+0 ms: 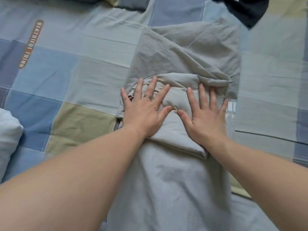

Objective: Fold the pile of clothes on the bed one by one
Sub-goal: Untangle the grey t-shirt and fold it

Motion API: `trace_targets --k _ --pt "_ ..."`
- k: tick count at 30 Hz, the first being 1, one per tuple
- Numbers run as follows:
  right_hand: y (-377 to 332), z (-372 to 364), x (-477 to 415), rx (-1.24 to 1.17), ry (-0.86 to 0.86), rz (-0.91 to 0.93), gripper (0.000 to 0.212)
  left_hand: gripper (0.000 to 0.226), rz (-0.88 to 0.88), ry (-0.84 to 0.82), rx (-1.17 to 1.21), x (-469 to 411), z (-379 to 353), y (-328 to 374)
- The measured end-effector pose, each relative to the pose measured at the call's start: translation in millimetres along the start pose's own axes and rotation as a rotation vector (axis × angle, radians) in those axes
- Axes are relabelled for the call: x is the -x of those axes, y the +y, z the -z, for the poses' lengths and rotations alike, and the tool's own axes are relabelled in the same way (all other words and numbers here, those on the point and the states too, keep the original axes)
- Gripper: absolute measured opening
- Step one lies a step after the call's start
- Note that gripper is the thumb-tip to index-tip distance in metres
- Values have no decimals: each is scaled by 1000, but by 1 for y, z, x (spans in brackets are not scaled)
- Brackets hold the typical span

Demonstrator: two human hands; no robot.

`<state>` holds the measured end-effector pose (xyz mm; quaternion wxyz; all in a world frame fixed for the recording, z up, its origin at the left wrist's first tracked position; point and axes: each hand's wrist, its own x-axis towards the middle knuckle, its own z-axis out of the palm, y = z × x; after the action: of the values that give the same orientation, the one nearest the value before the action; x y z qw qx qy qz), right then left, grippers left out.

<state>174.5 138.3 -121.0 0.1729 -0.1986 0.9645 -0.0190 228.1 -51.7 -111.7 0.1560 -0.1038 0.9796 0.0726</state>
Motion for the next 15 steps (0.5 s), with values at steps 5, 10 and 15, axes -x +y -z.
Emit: trace_targets --k 5,10,15 --pt "1 -16 -9 33 120 1 76 64 -5 133 -14 -8 -19 -2" --pt "-1 -12 -10 38 99 -16 76 63 -1 80 7 -9 -12 -1" --pt "-2 8 -9 16 -47 -16 74 68 -17 -78 60 -3 13 -1"
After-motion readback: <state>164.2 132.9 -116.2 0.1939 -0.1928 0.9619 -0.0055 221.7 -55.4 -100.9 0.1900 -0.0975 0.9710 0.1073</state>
